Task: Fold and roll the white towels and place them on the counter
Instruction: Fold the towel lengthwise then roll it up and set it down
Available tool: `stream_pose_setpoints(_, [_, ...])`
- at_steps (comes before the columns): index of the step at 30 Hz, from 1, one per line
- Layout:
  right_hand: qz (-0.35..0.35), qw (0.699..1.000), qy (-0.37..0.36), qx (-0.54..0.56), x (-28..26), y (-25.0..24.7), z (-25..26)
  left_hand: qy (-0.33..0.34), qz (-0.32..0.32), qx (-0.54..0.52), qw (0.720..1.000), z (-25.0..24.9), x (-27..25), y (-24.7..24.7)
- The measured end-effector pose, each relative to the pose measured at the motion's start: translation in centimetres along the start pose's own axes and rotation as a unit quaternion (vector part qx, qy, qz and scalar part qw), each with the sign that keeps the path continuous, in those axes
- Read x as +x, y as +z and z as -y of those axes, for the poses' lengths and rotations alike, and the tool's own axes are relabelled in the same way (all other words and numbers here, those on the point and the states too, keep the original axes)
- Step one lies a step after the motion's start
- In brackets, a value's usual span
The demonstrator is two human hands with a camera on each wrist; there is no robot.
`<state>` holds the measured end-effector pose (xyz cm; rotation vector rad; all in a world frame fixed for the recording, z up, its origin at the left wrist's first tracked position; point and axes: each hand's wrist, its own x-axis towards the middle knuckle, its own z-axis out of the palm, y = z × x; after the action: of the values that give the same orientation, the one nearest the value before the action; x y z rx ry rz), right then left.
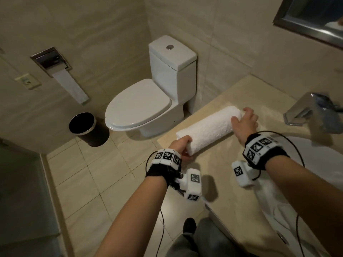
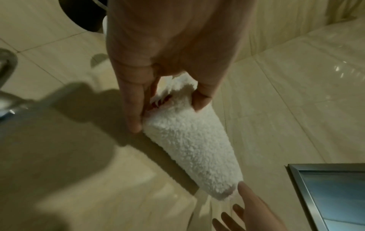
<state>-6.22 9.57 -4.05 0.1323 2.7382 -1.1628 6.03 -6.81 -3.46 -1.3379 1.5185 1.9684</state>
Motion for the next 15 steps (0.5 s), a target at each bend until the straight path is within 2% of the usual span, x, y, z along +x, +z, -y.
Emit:
stream_pose_setpoints(2, [-0.005, 1.000, 0.009, 0.004, 0.5, -1.1, -0.3, -0.008, 0.006, -0.008, 1.000, -1.0, 0.0, 1.6])
stream_pose_setpoints(6, [0.061, 0.998, 0.022, 0.008, 0.3, -2.5, -2.1, -0.003, 0.000, 0.019, 1.000, -2.0, 0.6, 3.9])
stream_pose_setpoints(11, [0.099, 0.994, 0.051, 0.022, -1.0, -4.0, -5.4, 0.026, 0.003, 0.084, 0.996, -1.2, 5.6, 5.4])
stream_pose_setpoints(15, [0.111, 0.991, 0.072, 0.028, -1.6, -4.7, -7.0, 0.031, 0.022, 0.097, 0.995, -1.1, 4.2, 5.5])
